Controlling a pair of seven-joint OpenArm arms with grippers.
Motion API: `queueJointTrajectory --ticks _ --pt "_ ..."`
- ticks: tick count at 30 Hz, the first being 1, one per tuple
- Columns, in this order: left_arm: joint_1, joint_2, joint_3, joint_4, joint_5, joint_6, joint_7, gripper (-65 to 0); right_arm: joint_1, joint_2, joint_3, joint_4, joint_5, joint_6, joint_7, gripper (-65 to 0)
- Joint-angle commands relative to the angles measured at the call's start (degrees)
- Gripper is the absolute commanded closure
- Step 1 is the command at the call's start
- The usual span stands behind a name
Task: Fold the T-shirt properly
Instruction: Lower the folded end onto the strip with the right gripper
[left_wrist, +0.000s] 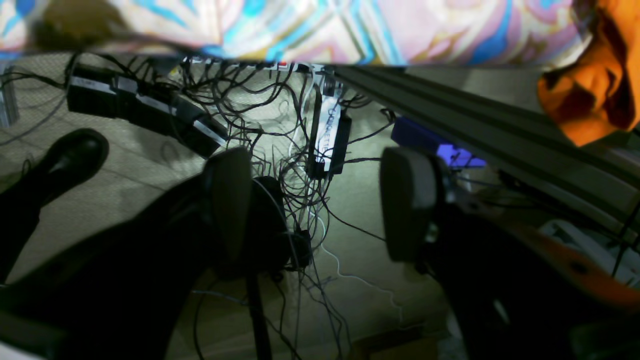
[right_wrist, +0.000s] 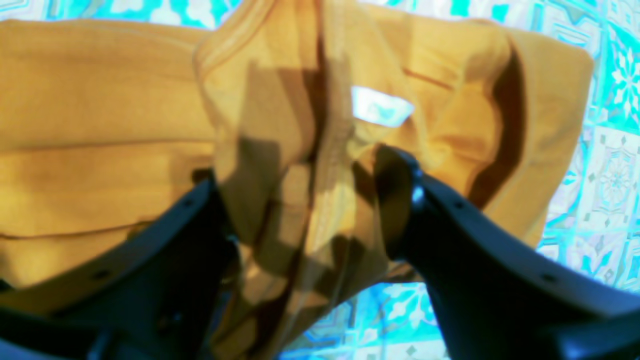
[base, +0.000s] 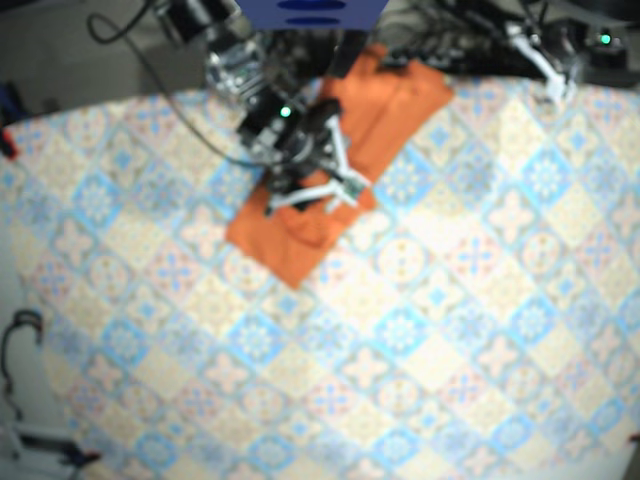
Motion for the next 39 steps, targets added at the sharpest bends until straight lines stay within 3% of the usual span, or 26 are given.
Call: queueJointTrajectory --ticks 1,9,24,33,39 --pt "0.5 -0.9 -0.3 0.6 0.4 -0.4 -0.3 -40.0 0.1 -0.3 -0.2 2.2 0.2 -0.3 0.9 -33.2" --pt "0.5 -0.6 -0.3 0.6 2.7 -0.4 -0.3 -40.0 -0.3 -0.3 -0.2 4.2 0.2 -0.3 0.9 -36.5" --pt "0.5 -0.7 -0.3 0.6 2.7 -0.4 -0.3 -40.0 -2.0 -0.3 -0.3 4.2 0.2 -0.3 0.9 -36.7" --pt "0.5 -0.9 -0.3 0.6 2.7 -0.4 -0.3 -40.0 -1.9 -0.3 -4.9 4.2 0.3 -0.3 0.3 -36.9" --pt "0.5 -0.9 -0.3 0.6 2.7 -0.4 -0.3 -40.0 -4.1 -0.1 -5.1 4.6 0.2 -0.3 0.5 -43.9"
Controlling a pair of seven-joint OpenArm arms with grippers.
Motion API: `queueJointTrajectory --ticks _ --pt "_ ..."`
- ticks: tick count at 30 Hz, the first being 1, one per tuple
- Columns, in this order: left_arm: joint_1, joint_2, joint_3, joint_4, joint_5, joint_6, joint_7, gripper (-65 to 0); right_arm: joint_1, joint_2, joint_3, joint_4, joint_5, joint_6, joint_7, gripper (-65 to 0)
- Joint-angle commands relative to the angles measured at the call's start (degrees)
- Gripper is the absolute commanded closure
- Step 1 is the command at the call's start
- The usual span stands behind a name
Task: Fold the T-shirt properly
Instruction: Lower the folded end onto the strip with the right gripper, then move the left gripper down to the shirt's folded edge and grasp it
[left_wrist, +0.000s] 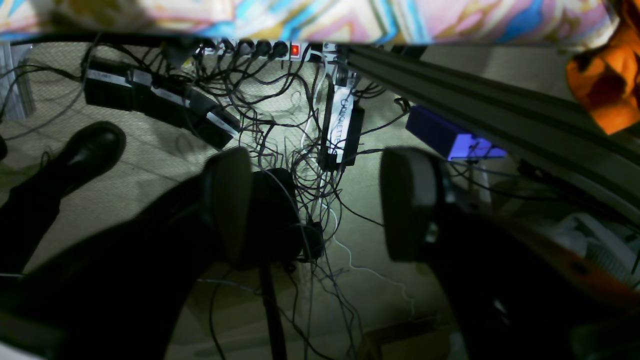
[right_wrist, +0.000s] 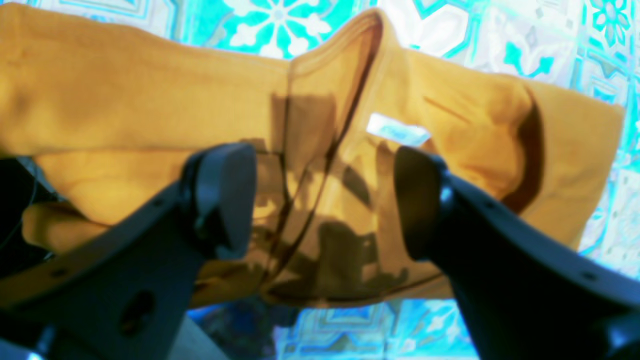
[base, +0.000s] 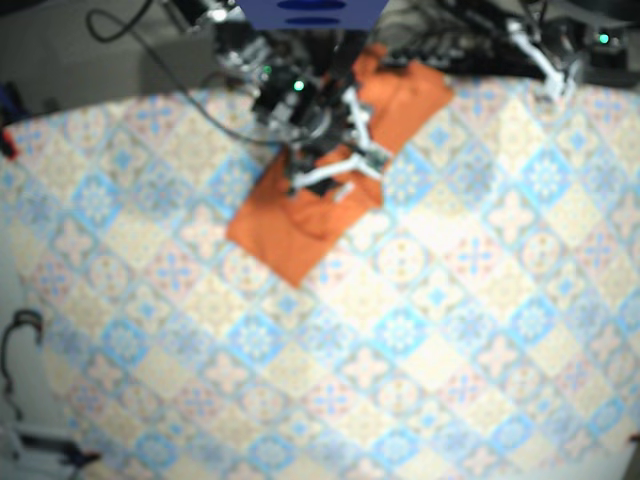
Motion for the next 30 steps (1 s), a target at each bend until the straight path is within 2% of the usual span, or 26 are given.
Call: queueJointTrajectory --ticks 1,5,7,14,17,26,30 --pt "0.5 -0.9 -0.2 0.6 -0.2 -0.4 -0.3 -40.0 -0.5 -0.3 0.0 1.8 0.2 -0.3 0.9 -44.5" --pt "0.6 -1.0 0.9 0.6 -0.2 -0.4 -0.3 -40.0 -1.1 0.6 0.9 5.2 -1.1 -1.7 0.8 -45.3" --pt "0.6 -1.9 3.0 0.6 -0.3 -0.5 -0.3 -40.0 -1.2 1.4 1.2 5.9 -4.3 -3.2 0.9 -45.3" --pt "0.6 -3.5 10.7 0.6 -0.7 -0.9 -0.3 -40.0 -4.0 1.5 4.4 5.9 -17.5 -3.4 1.2 -45.3" --pt "0.5 -3.8 13.8 0.6 -0.8 -3.1 -0.3 -40.0 -4.4 1.5 4.2 5.9 -21.0 -3.4 1.2 -45.3" --pt "0.5 -3.9 16.6 0.6 -0.2 -9.0 -0.5 -40.1 -5.2 1.5 4.3 5.9 -21.9 -3.4 1.3 -45.3" --pt "1.1 -3.9 16.7 0.6 -0.4 -9.7 -4.5 -40.1 -5.2 1.5 4.3 5.9 -21.9 -3.5 1.3 -45.3"
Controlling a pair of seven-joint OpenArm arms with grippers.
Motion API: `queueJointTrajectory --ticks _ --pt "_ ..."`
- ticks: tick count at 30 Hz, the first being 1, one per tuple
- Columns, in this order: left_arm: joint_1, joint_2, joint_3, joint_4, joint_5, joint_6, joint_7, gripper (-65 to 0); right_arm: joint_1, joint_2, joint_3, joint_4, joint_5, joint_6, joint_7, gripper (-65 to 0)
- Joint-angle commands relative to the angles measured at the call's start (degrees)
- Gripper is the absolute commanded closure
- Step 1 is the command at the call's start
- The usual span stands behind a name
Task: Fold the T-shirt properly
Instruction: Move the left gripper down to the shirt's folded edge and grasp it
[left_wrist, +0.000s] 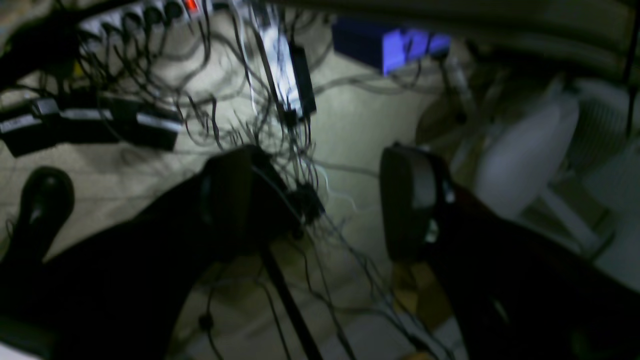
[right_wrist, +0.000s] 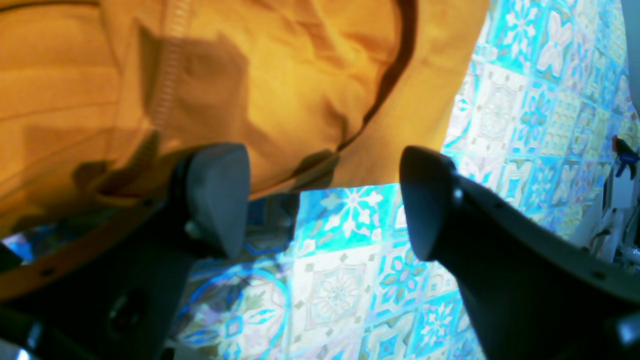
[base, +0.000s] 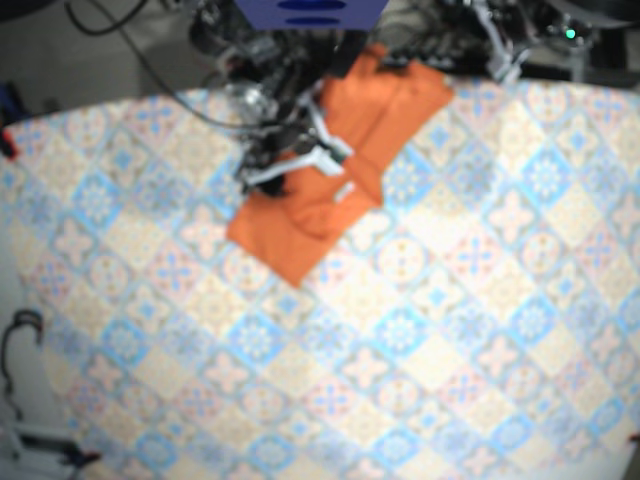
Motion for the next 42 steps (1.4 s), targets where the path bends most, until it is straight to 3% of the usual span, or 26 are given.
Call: queueJointTrajectory --ticks 1,5,14,16,18,21,22,28,35,42 --pt "1.7 -0.8 -0.3 0.6 -1.1 -0.7 -1.6 -40.1 0.2 -0.3 -0.1 1.1 -0.3 -0.5 0.9 -45.3" --pt "4.4 -0.4 -0.3 0.1 -1.2 -0.7 -10.2 -40.1 0.2 -0.2 0.0 1.1 -0.3 -0.5 2.9 -45.3" --pt "6.3 5.9 0.5 -11.0 -3.8 -0.7 -28.7 -40.3 -0.6 -0.2 2.9 1.1 -0.3 -0.6 7.0 -45.2" --pt "5.7 7.1 2.0 -12.6 -4.0 -0.7 -31.4 -42.8 -0.7 -0.2 3.9 0.9 -0.3 -0.6 8.2 -45.2" --pt "5.6 8.3 4.0 -13.1 -3.8 -0.7 -34.9 -49.5 -1.2 -0.2 4.9 0.6 -0.3 -0.6 9.1 -45.2" --pt "4.6 8.7 7.7 -12.9 -3.8 -0.7 -36.4 -64.0 -1.4 -0.2 6.4 0.5 -0.3 -0.6 11.0 -45.2" --pt "4.0 8.7 9.0 -12.9 -3.8 -0.7 -36.7 -65.0 -1.5 -0.2 7.0 0.5 -0.3 -0.6 11.4 -45.2" --pt "3.6 10.2 9.9 -13.8 -2.3 -0.7 -41.8 -65.0 -2.1 0.7 7.8 0.5 -0.3 -0.6 12.8 -45.2" --pt "3.1 10.2 10.2 -20.0 -1.9 -0.7 -52.9 -65.0 -2.1 1.1 7.6 0.5 -0.3 -0.6 14.1 -45.2" --pt "1.4 11.2 10.3 -21.6 -1.9 -0.7 -56.4 -65.0 -2.2 1.1 7.4 0.4 -0.3 -0.6 15.6 -45.2"
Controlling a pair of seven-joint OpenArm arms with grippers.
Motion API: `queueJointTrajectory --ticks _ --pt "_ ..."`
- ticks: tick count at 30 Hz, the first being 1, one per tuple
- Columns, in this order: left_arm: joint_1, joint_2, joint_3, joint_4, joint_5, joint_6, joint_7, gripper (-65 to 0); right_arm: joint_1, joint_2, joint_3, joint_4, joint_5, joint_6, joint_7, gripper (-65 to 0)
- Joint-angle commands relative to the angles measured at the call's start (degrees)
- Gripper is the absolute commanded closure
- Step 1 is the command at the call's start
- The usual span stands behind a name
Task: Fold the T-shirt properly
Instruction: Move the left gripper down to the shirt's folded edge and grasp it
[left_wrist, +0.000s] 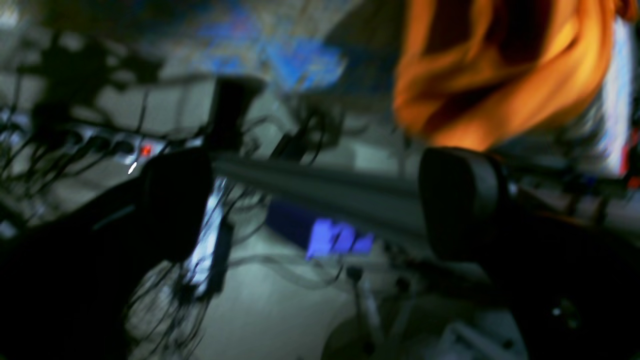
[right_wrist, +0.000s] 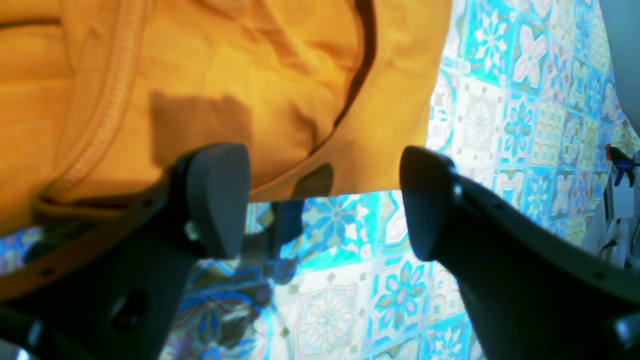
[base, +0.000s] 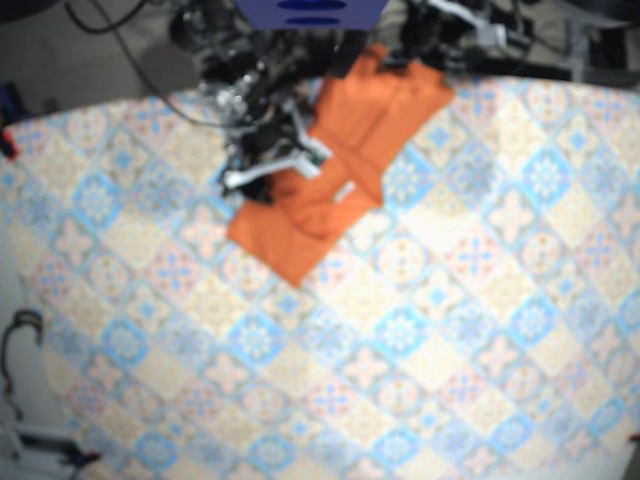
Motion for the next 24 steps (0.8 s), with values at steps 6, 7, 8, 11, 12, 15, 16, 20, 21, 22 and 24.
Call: queueJointTrajectory --ticks 6,7,8,11,12,15,16,20,21,22,24 --pt "-0.1 -0.5 0.0 0.6 1.2 -0.7 -0.8 -65.0 -0.4 -0.3 -0.2 0.9 -0.2 -0.6 1.1 -45.0" --pt "-0.1 -0.5 0.0 0.6 1.9 -0.7 -0.8 -65.0 -0.5 -0.3 -0.1 0.9 -0.2 -0.6 1.1 -45.0" --pt "-0.2 -0.5 0.0 0.7 2.5 -0.7 -0.8 -65.0 -0.5 -0.3 -0.1 0.9 -0.2 -0.6 1.1 -45.0" --pt "-0.2 -0.5 0.1 2.1 5.1 -0.7 -0.8 -65.0 -0.5 -0.3 -0.1 0.9 -0.2 -0.6 1.1 -45.0" --pt "-0.1 -0.5 0.3 3.1 6.1 -0.7 -0.8 -65.0 -0.5 -0.3 -0.1 0.9 -0.2 -0.6 1.1 -45.0" --pt "0.2 -1.5 2.5 5.5 7.7 -0.7 -0.6 -65.0 -0.5 -0.3 -0.2 0.9 -0.2 -0.6 1.1 -45.2" --pt "0.1 -1.8 3.1 5.6 7.6 -0.7 -0.6 -65.0 -0.5 -0.3 -0.2 0.9 -0.2 -0.6 1.1 -45.2" --pt "-0.3 -1.4 2.6 5.6 7.3 -0.7 -0.5 -65.0 -0.5 -0.3 -0.2 0.9 -0.2 -0.6 1.1 -45.2" --pt "-0.5 -1.1 2.6 5.6 6.9 -0.7 -0.5 -65.0 -0.5 -0.3 -0.2 0.9 -0.2 -0.6 1.1 -45.2" --pt "-1.2 -0.5 2.6 5.6 6.1 -0.7 -0.5 -65.0 -0.5 -0.3 -0.2 0.9 -0.2 -0.6 1.1 -45.2" --pt "-1.9 -0.2 2.6 5.6 5.0 -0.7 -0.5 -65.0 -0.5 -0.3 -0.2 0.9 -0.2 -0.6 1.1 -45.1"
